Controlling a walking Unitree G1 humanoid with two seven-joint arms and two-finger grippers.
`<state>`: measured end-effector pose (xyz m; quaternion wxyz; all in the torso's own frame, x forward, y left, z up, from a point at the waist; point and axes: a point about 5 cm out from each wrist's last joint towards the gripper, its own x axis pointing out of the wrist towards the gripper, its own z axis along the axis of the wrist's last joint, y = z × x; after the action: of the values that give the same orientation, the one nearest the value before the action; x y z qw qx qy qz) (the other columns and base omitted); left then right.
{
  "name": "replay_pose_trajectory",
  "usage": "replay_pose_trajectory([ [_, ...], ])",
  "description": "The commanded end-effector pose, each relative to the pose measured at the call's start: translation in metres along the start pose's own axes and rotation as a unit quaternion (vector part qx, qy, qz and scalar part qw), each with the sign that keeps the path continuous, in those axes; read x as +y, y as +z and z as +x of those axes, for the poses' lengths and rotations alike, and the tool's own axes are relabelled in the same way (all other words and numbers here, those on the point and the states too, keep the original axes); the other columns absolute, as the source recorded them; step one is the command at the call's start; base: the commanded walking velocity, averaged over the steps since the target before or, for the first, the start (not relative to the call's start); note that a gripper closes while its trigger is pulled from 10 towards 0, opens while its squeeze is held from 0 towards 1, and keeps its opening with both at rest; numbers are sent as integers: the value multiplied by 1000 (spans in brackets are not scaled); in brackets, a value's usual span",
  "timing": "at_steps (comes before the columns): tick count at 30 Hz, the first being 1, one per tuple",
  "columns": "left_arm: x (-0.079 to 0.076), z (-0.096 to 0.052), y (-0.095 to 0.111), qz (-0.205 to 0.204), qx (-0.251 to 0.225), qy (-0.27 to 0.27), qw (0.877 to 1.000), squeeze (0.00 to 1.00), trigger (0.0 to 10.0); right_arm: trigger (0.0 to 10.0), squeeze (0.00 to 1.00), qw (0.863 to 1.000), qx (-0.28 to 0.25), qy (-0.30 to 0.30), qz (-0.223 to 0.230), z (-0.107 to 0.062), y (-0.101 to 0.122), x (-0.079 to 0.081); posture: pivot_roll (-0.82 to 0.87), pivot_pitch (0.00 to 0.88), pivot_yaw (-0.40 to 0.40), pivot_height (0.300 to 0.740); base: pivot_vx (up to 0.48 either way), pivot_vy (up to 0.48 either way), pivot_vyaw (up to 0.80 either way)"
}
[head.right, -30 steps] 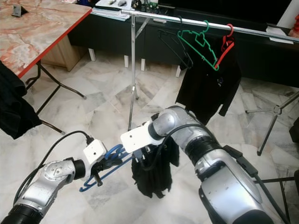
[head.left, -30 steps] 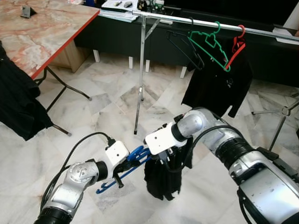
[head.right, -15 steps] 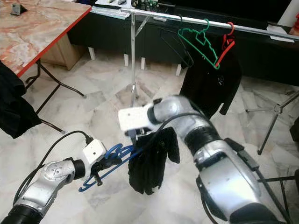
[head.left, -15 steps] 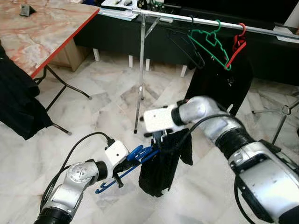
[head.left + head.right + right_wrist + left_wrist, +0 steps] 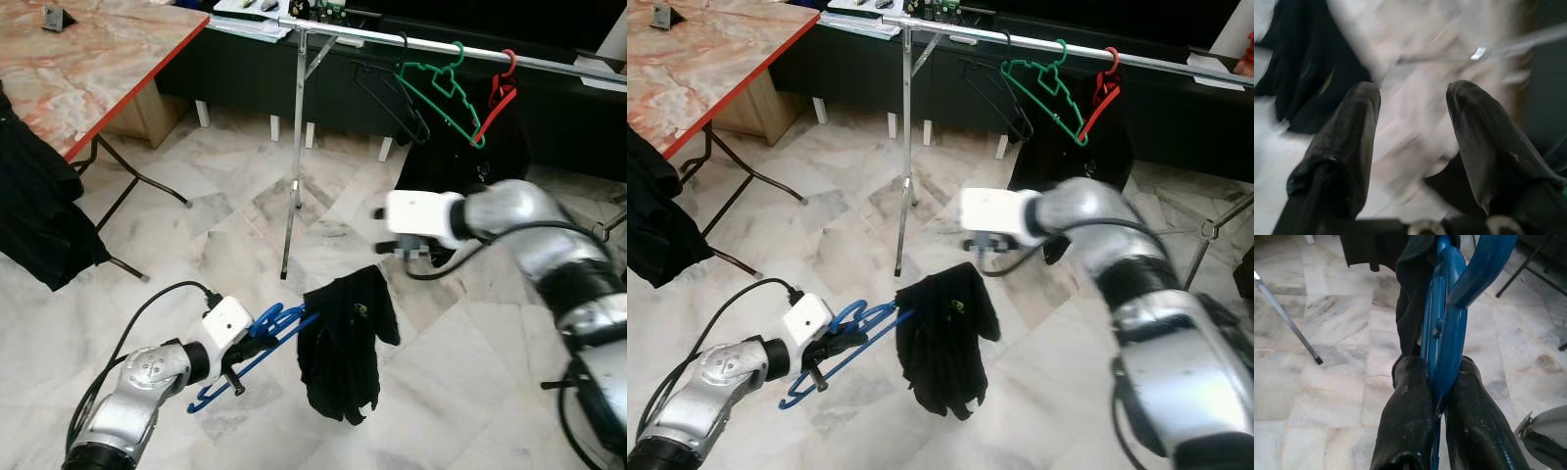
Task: Hang hanger
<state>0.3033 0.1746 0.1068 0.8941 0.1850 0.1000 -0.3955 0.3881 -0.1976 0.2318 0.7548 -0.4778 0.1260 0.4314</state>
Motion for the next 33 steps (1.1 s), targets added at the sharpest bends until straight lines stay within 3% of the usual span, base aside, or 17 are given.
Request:
replay_pose_trajectory([
  [1, 3, -5, 9, 0, -30, 2, 1000, 0, 0, 10000, 0, 999, 18, 23, 41, -9, -24, 10, -41, 210, -131, 740, 0, 0, 0],
  [3, 3, -6, 9, -1, -32, 3, 999, 0, 0, 10000, 0, 998, 21, 33, 49, -11, -30, 15, -46, 210, -128, 740, 0, 0, 0],
  [4, 5, -9, 10, -4, -34, 4, 999, 0, 0, 10000, 0, 995, 38, 58, 68, -11, -45, 29, -46, 210, -128, 740, 0, 0, 0],
  [6, 7, -11, 11, -4, -35, 4, 999, 0, 0, 10000, 0, 992, 48, 85, 83, -11, -57, 41, -43, 208, -126, 740, 0, 0, 0],
  [8, 7, -12, 11, -3, -35, 4, 999, 0, 0, 10000, 0, 991, 50, 92, 86, -11, -59, 44, -43, 208, -126, 740, 0, 0, 0],
  [9, 9, -13, 12, -1, -36, 2, 999, 0, 0, 10000, 0, 987, 51, 107, 105, -10, -67, 55, -38, 207, -124, 740, 0, 0, 0],
  [17, 12, -19, 18, 0, -44, -11, 999, 0, 0, 10000, 0, 985, 11, 69, 159, 1, -72, 67, -29, 204, -117, 740, 0, 0, 0],
  [18, 12, -20, 19, 0, -45, -14, 999, 0, 0, 10000, 294, 984, 6, 70, 167, 2, -73, 69, -29, 204, -117, 740, 0, 0, 0],
  [19, 12, -20, 20, 0, -46, -15, 999, 0, 0, 10000, 1000, 983, 3, 72, 171, 3, -73, 71, -29, 204, -117, 740, 0, 0, 0],
  [22, 11, -22, 21, 1, -46, -24, 999, 0, 0, 10000, 1000, 980, -10, 71, 183, 5, -74, 76, -21, 198, -113, 740, 0, 0, 0],
  [23, 11, -22, 22, 0, -47, -27, 999, 0, 0, 10000, 0, 980, -7, 65, 188, 7, -76, 78, -20, 196, -113, 740, 0, 0, 0],
  [33, 3, -25, 33, -6, -64, -78, 995, 0, 0, 10000, 0, 977, 17, 54, 206, 18, -86, 98, -7, 172, -104, 740, 0, 0, 0],
])
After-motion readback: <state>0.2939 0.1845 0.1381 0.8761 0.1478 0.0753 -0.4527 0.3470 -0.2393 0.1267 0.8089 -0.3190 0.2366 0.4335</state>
